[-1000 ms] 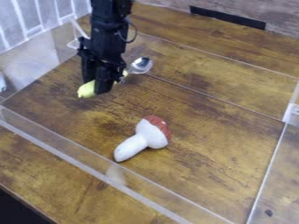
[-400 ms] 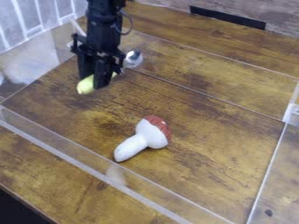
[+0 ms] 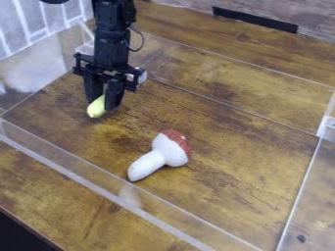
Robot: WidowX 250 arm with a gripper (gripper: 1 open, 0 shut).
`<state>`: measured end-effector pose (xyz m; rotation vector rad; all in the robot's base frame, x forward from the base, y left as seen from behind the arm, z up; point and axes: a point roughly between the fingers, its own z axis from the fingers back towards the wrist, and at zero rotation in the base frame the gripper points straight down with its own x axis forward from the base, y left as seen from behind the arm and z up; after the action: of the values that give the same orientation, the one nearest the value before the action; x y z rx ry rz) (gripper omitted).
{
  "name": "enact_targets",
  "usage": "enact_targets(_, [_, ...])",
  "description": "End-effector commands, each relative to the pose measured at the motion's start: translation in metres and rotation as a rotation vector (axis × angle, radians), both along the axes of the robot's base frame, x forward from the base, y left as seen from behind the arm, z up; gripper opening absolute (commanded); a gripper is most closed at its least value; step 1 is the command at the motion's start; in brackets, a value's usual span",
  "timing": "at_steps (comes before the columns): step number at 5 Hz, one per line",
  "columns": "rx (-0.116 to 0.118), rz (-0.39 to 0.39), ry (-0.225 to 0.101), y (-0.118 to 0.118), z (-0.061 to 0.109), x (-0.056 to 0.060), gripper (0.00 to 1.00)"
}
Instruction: Move the green spoon to the left
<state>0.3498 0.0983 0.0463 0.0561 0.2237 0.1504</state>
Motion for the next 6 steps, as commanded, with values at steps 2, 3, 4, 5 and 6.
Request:
enact_targets(2, [0.008, -0.036, -0.071, 0.006, 0.037, 0.025, 0.00])
enact_targets(3, [0.009, -0.058, -0.083, 0.004, 0.051, 0.037, 0.00])
enact_targets(4, [0.006, -0.081, -0.092, 0.003, 0.060, 0.047, 0.00])
enact_targets(5, [0.005, -0.099, -0.097, 0.002, 0.067, 0.054, 0.00])
enact_targets(6, [0.005, -0.091, -0.097, 0.000, 0.070, 0.054, 0.00])
